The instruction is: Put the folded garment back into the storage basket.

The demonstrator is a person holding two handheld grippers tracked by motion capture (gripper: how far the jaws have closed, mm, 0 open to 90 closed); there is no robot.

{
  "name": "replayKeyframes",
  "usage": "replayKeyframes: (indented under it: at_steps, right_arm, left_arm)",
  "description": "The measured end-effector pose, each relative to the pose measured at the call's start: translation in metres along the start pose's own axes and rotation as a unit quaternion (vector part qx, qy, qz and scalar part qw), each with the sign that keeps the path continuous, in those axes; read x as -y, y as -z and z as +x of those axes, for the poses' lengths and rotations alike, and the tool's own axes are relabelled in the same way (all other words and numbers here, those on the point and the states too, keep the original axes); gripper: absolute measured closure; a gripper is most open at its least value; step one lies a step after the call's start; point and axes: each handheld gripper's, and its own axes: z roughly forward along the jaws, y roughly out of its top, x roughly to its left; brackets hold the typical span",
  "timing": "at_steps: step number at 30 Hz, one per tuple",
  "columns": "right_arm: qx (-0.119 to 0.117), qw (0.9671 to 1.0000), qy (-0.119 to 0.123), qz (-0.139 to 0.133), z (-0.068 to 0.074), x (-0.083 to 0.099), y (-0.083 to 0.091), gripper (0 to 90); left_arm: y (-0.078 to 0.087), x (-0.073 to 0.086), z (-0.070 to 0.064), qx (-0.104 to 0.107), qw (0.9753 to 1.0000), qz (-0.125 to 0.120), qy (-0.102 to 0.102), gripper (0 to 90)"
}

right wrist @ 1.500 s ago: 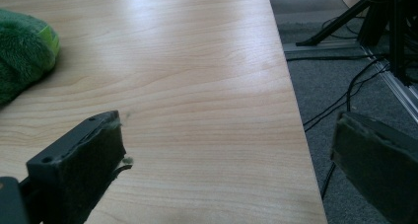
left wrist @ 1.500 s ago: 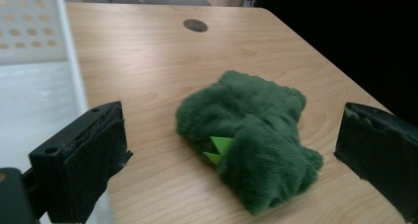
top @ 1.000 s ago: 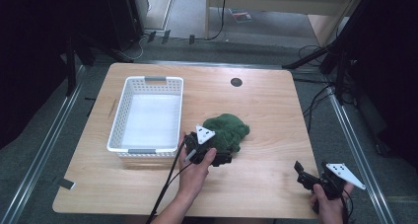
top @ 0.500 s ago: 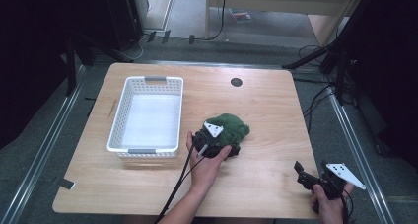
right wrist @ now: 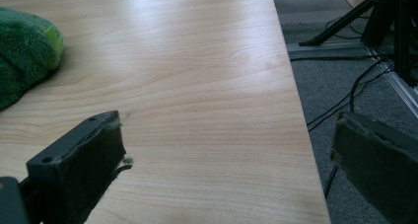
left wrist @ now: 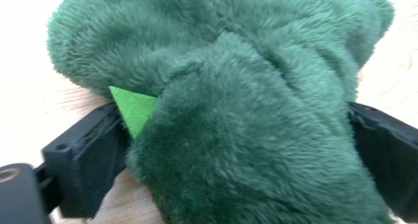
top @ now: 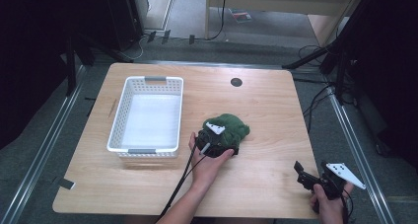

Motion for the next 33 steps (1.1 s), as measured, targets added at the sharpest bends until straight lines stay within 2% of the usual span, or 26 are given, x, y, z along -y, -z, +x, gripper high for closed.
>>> replayKeyframes:
  at_steps: [3, 10, 15, 17, 23, 33]
  right_arm:
    - [0.000, 1.0000, 0.000, 0.000, 0.000, 0.000, 0.000, 0.0]
    - [-0.001, 1.0000, 0.000, 0.000, 0.000, 0.000, 0.000, 0.0]
    - [-0.001, 1.0000, -0.001, 0.001, 0.000, 0.000, 0.000, 0.0]
    - [-0.001, 1.0000, 0.001, 0.000, 0.000, 0.000, 0.000, 0.0]
    - [-0.002, 1.0000, 0.001, 0.000, -0.001, 0.000, 0.000, 0.0]
    - [-0.001, 1.0000, 0.001, 0.000, 0.000, 0.000, 0.000, 0.0]
  left_arm:
    - [0.000, 0.000, 0.001, -0.002, 1.0000, -0.004, -0.007, 11.5]
    - [0.002, -0.002, 0.004, 0.012, 0.9999, -0.004, -0.002, 20.7]
    - [0.007, -0.004, 0.004, 0.022, 0.9995, -0.021, -0.010, 35.7]
    - [0.008, -0.005, 0.005, 0.026, 0.9993, -0.025, -0.013, 38.8]
    - [0.016, -0.010, 0.009, 0.034, 0.9984, -0.042, -0.014, 44.2]
    - [0.033, -0.021, 0.012, 0.052, 0.9963, -0.066, -0.013, 47.9]
